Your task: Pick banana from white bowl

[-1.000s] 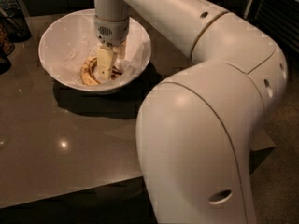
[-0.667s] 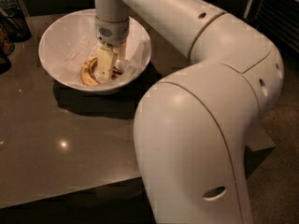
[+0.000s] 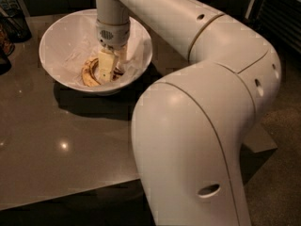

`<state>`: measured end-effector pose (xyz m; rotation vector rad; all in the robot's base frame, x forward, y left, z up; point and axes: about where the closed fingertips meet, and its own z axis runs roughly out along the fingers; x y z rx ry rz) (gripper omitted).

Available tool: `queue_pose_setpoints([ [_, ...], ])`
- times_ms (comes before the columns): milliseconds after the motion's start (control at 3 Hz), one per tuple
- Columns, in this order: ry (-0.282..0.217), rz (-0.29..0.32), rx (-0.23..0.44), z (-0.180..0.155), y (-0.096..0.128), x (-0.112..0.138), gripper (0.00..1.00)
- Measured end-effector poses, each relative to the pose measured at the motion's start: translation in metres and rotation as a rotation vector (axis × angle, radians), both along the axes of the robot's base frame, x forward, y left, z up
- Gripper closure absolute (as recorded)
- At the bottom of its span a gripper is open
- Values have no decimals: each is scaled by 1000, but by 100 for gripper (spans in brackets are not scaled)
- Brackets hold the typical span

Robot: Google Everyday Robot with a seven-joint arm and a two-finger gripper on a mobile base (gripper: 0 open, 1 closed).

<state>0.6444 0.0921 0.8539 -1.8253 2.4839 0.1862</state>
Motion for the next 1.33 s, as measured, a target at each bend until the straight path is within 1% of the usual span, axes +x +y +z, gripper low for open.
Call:
queue_pose_setpoints([
  [1333, 11, -1, -4, -5, 0, 1, 31],
])
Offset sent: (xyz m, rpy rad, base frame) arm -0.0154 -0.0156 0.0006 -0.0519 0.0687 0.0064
